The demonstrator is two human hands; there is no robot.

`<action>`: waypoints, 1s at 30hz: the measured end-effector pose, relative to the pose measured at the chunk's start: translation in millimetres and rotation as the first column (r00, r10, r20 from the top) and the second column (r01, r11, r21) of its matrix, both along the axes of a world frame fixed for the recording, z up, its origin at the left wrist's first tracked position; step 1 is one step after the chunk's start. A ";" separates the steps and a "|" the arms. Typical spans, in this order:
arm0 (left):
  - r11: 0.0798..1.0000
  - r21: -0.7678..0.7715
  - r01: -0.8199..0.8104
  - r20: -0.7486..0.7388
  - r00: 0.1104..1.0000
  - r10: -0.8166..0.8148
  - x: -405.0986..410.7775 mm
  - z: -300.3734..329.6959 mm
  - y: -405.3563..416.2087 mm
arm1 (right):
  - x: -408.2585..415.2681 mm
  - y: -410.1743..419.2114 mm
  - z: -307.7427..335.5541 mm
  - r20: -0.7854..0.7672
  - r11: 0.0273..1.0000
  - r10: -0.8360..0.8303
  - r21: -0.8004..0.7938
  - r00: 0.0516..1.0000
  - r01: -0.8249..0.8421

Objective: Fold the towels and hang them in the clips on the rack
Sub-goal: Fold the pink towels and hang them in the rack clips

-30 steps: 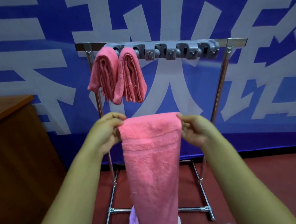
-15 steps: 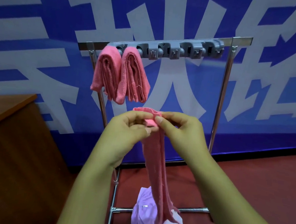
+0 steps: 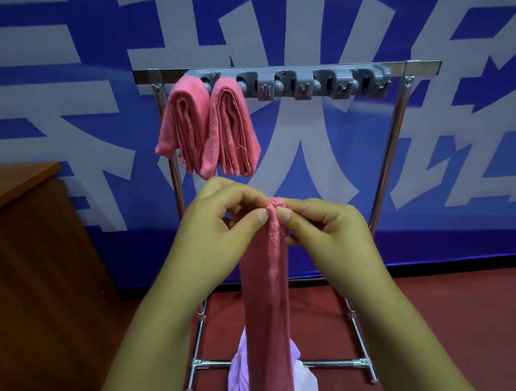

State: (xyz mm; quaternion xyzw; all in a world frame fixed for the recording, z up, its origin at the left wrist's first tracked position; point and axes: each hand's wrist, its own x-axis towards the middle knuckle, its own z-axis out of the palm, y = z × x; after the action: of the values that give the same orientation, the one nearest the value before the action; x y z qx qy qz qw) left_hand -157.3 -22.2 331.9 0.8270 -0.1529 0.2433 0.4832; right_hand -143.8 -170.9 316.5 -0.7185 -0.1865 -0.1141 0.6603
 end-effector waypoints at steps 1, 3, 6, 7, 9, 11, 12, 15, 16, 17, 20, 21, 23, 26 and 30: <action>1.000 0.027 0.003 0.025 1.000 -0.004 0.1 0.4 1.6 | -0.6 -0.9 0.7 -0.024 1.000 0.013 0.026 1.000 -0.013; 0.996 0.072 0.056 0.059 0.996 -0.061 0.0 0.6 4.4 | -1.8 -2.8 2.2 -0.071 0.996 0.052 0.075 0.996 -0.047; 0.984 0.079 0.158 0.079 0.983 -0.165 -1.7 -0.5 6.8 | -4.9 -4.8 4.3 -0.094 0.989 0.101 0.113 0.990 -0.090; 0.980 0.067 0.187 0.083 0.978 -0.193 -2.1 -0.8 6.9 | -6.2 -5.5 5.2 -0.092 0.989 0.107 0.113 0.990 -0.097; 0.972 0.048 0.231 0.086 0.968 -0.235 -3.8 -0.5 6.9 | -9.2 -7.1 7.5 -0.081 0.990 0.108 0.103 0.991 -0.099; 0.962 0.035 0.271 0.082 0.958 -0.273 -5.4 0.7 6.7 | -11.6 -8.5 8.9 -0.062 0.992 0.097 0.091 0.993 -0.091; 0.958 0.028 0.286 0.074 0.955 -0.287 -6.1 1.5 6.5 | -12.7 -9.2 9.3 -0.052 0.993 0.092 0.086 0.994 -0.087; 0.951 0.021 0.308 0.059 0.949 -0.309 -5.6 0.8 6.5 | -15.4 -10.6 9.2 -0.024 0.996 0.067 0.067 0.997 -0.066; 0.953 0.027 0.302 0.063 0.951 -0.303 -5.2 0.2 6.8 | -16.0 -10.9 9.1 -0.022 0.996 0.068 0.060 0.997 -0.067; 0.956 0.038 0.290 0.073 0.953 -0.292 -4.7 -0.4 7.0 | -16.4 -11.1 8.9 -0.027 0.995 0.080 0.060 0.996 -0.078; 0.963 0.086 0.254 0.101 0.960 -0.262 -5.0 -0.6 7.1 | -17.4 -11.4 7.5 -0.060 0.989 0.128 0.078 0.990 -0.123; 0.965 0.097 0.242 0.109 0.962 -0.252 -5.4 -0.3 6.7 | -17.9 -11.6 7.1 -0.069 0.987 0.140 0.087 0.988 -0.134; 0.969 0.110 0.219 0.124 0.965 -0.232 -6.3 0.2 5.7 | -19.4 -11.9 7.0 -0.076 0.983 0.157 0.110 0.985 -0.148; 0.973 0.137 0.183 0.139 0.969 -0.202 -7.5 1.1 4.1 | -21.4 -11.5 7.0 -0.067 0.984 0.143 0.119 0.987 -0.134; 0.976 0.155 0.154 0.167 0.969 -0.180 -9.7 2.0 1.3 | -21.9 -10.6 5.2 -0.036 0.991 0.088 0.100 0.995 -0.083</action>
State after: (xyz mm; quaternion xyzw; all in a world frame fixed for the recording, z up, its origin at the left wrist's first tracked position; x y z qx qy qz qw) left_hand -167.0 -20.9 334.0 0.8178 -0.2820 0.2642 0.4265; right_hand -165.7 -181.5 321.6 -0.6787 -0.1977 -0.0801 0.7028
